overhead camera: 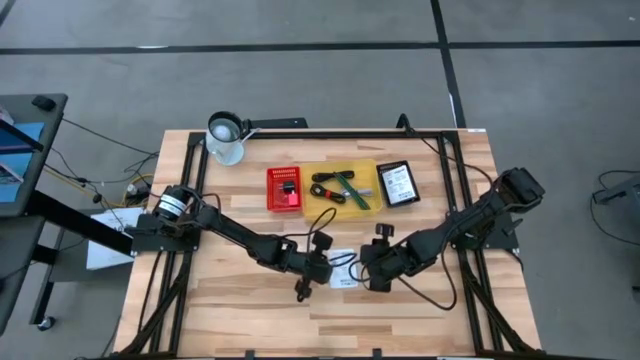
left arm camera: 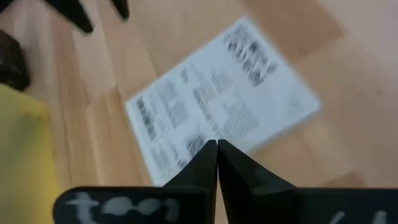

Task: Pick and place items into bin
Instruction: Put the white card reader box into the black bin

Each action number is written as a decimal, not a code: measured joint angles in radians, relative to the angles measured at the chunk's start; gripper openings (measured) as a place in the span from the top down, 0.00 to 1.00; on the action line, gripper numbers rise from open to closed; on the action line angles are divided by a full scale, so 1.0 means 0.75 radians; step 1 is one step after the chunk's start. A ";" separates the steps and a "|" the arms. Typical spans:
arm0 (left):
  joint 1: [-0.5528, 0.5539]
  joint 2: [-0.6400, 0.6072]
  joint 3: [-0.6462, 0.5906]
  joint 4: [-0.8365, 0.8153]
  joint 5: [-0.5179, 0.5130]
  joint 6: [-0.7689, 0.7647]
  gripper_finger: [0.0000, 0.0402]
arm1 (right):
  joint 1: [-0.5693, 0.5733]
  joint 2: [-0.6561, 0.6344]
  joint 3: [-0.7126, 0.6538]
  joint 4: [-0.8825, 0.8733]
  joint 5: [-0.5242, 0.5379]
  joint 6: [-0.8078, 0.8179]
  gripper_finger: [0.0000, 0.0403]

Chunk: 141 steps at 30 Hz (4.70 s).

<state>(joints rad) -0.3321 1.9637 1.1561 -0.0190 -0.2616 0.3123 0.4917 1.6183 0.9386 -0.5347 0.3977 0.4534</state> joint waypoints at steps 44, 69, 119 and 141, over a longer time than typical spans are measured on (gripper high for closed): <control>0.053 0.084 -0.058 0.152 0.271 -0.356 1.00 | -0.012 0.008 -0.035 0.016 0.032 -0.012 0.67; -0.055 0.085 -0.061 0.135 0.105 -0.478 1.00 | -0.011 0.008 -0.035 0.016 0.063 -0.012 0.59; -0.148 0.040 -0.281 0.473 -0.097 -0.656 1.00 | -0.009 0.008 -0.035 0.067 0.070 -0.011 0.59; -0.150 0.043 -0.507 0.888 -0.080 -0.814 1.00 | -0.010 0.008 -0.035 0.066 0.139 -0.011 0.57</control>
<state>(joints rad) -0.4446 1.9957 0.7757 0.6468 -0.3218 -0.2985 0.4839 1.6245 0.9123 -0.4850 0.5023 0.4448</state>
